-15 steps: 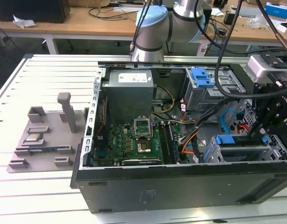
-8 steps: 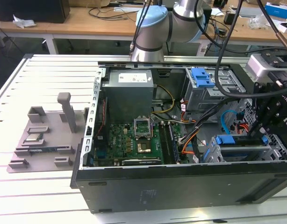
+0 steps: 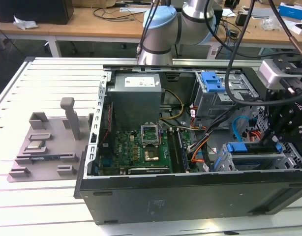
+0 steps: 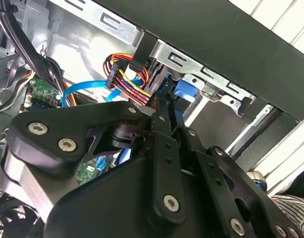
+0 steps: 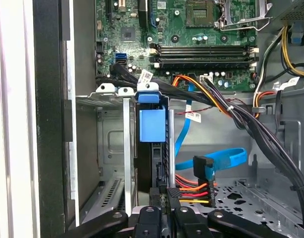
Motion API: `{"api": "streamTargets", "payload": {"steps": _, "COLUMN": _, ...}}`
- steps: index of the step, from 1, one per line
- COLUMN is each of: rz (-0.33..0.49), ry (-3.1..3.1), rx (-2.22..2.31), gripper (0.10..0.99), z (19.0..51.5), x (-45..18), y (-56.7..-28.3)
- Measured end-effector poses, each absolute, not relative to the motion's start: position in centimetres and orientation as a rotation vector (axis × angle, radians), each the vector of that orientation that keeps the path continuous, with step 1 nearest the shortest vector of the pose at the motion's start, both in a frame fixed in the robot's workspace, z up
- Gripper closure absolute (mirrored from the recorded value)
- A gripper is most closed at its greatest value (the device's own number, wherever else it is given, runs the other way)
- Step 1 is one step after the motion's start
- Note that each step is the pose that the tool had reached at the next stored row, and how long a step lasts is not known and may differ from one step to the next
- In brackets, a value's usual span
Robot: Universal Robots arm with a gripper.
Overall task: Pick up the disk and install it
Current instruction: 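Insert the first disk wire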
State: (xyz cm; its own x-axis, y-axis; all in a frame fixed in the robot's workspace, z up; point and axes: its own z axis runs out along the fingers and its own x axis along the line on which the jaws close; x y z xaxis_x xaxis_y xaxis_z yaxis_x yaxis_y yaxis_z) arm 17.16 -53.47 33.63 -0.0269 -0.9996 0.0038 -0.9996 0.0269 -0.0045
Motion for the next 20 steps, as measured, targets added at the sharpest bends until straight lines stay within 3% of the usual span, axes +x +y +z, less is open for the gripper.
{"api": "streamTargets", "payload": {"steps": 4, "rz": -0.008, "ry": 2.251, "rx": -2.191, "gripper": 0.906, "z": 33.5, "x": 17.2, "y": -53.5}}
{"api": "streamTargets", "payload": {"steps": 5, "rz": -0.010, "ry": 2.251, "rx": -2.191, "gripper": 0.843, "z": 33.8, "x": 17.2, "y": -53.5}}
{"api": "streamTargets", "payload": {"steps": 7, "rz": -0.019, "ry": 2.255, "rx": -2.195, "gripper": 0.843, "z": 35.9, "x": 17.2, "y": -53.1}}
{"api": "streamTargets", "payload": {"steps": 8, "rz": -0.025, "ry": 2.258, "rx": -2.198, "gripper": 0.859, "z": 36.7, "x": 17.2, "y": -52.9}}
{"api": "streamTargets", "payload": {"steps": 10, "rz": -0.032, "ry": 2.261, "rx": -2.201, "gripper": 0.980, "z": 38.2, "x": 17.2, "y": -52.7}}
{"api": "streamTargets", "payload": {"steps": 20, "rz": -0.033, "ry": 2.261, "rx": -2.201, "gripper": 0.980, "z": 39.2, "x": 17.2, "y": -52.6}}
